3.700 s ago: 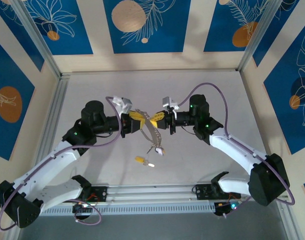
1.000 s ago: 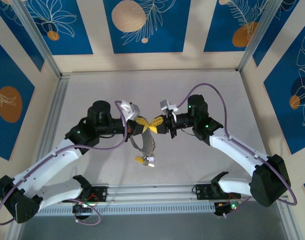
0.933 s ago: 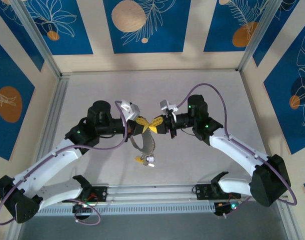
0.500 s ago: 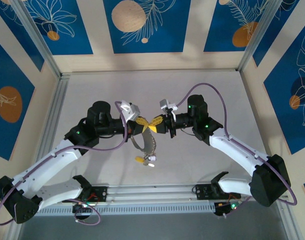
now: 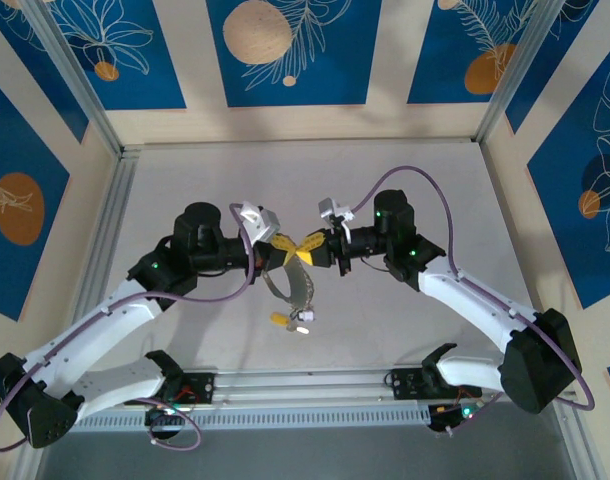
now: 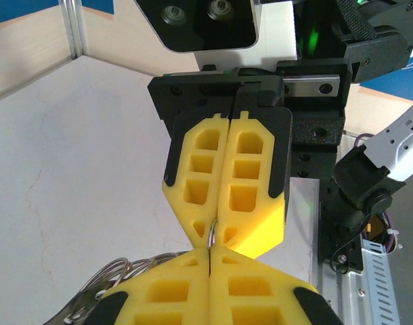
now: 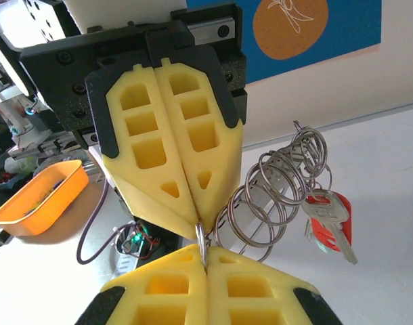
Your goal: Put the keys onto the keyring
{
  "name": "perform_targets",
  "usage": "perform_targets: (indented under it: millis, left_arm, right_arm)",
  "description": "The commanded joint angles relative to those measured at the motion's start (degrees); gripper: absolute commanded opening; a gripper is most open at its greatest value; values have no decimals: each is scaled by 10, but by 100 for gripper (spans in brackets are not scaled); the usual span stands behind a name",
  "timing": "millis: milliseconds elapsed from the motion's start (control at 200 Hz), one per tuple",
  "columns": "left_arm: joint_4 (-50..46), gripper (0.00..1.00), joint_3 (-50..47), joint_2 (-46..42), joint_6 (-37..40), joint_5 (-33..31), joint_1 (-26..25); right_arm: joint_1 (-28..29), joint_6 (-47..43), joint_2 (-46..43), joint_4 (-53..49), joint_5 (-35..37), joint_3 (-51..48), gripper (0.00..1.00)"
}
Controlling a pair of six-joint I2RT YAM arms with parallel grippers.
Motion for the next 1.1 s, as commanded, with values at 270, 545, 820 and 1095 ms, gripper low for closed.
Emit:
perform_targets:
  millis: [270,545,820,1095]
  left_arm:
    - [-26,0,10,1,23,20,-29]
    - [-25,0,7,0,25,10,-28]
    - [-28,0,6,-4,21,2,-28]
    - [-35,28,-2,-6,9,21,-28]
  right_arm:
    - [1,3,-10,25,48,11,15]
    - [-5,11,-12,41,48,-2,0]
    - [-9,17,-25,62,54,-20,0]
    - [-15,61,-33,153,23,-55,0]
